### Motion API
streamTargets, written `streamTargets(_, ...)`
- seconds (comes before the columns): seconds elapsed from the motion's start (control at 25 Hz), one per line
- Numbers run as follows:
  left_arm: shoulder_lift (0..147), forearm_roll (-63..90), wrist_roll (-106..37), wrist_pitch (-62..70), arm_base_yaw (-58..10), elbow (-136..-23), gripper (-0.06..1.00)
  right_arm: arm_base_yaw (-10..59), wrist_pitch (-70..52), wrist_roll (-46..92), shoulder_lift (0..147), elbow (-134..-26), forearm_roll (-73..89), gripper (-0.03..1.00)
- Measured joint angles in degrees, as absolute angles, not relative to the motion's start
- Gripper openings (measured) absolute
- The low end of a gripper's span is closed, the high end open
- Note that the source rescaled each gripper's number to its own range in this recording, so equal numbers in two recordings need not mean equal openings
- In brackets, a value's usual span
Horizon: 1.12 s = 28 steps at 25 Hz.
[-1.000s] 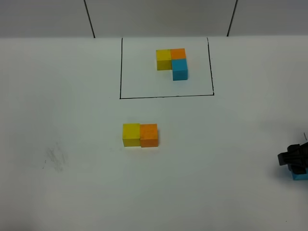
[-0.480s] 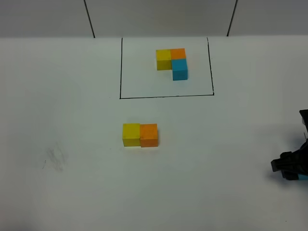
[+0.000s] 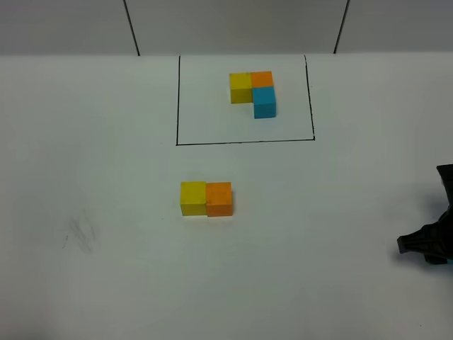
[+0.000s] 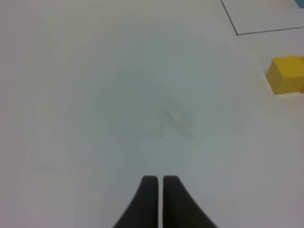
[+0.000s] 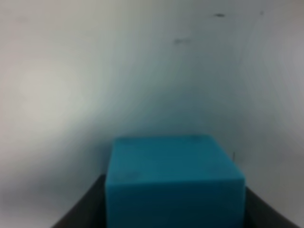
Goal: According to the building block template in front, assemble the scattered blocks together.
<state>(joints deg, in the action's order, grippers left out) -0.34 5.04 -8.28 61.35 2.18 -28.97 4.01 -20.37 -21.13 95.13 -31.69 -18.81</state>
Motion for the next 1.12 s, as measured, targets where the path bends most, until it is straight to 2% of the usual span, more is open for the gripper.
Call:
streamTargets(0.52, -0.3, 5.0, -8.3, 61.3, 2.2, -29.0, 0.0, 4.0, -19.5, -21.7, 94.8, -31.7, -19.5, 0.49)
streamTargets(0.72, -0.3, 5.0, -8.3, 61.3, 2.2, -29.0, 0.0, 5.5, -21.0, -21.7, 89.4, -31.6, -18.1, 0.49)
streamTargets(0.88, -0.3, 5.0, -8.3, 61.3, 2.2, -29.0, 0.0, 7.8, -25.1, -21.7, 81.7, -31.7, -15.9, 0.49)
streamTargets(1.12, -0.3, 5.0, -8.3, 61.3, 2.2, -29.0, 0.0, 12.8, -37.4, -21.4, 71.4, -36.1, -13.6, 0.49)
